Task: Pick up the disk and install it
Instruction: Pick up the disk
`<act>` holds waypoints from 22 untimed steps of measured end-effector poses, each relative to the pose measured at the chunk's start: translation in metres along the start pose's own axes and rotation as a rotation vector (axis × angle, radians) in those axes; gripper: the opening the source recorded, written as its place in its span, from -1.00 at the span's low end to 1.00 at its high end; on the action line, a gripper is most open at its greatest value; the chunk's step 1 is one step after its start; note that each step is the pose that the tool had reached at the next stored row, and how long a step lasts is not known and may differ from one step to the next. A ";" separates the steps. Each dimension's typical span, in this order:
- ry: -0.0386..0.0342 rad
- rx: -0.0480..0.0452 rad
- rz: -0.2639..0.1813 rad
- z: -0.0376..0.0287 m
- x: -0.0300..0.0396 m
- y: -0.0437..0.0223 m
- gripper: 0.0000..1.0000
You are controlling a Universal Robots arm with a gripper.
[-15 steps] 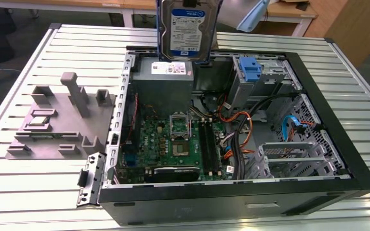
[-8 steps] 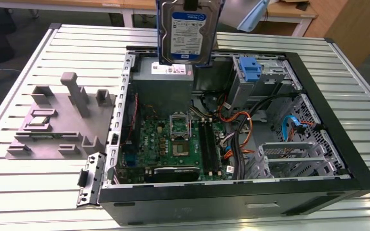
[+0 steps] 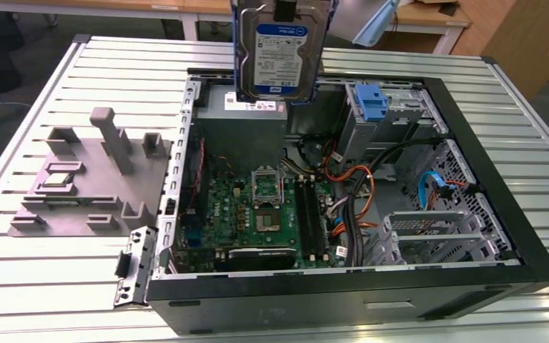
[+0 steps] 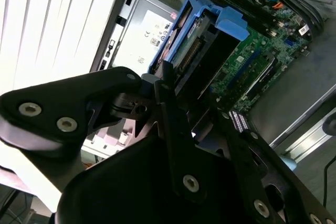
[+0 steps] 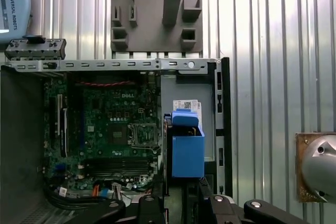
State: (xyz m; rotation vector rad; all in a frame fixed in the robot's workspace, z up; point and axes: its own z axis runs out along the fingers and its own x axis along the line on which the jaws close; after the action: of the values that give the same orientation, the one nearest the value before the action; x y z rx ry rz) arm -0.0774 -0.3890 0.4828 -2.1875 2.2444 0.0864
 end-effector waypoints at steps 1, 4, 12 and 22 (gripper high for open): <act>0.0001 -0.0001 0.000 0.0000 0.0014 -0.0002 -0.30; 0.0000 0.0000 0.000 0.0004 0.0059 -0.0008 -0.30; 0.0000 0.0000 0.000 0.0008 0.0184 -0.0021 -0.30; 0.0000 0.0000 0.000 0.0010 0.0355 -0.0027 -0.30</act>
State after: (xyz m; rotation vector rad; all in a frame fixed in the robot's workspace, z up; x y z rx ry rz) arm -0.0756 -0.4245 0.4802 -2.1875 2.2443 0.0864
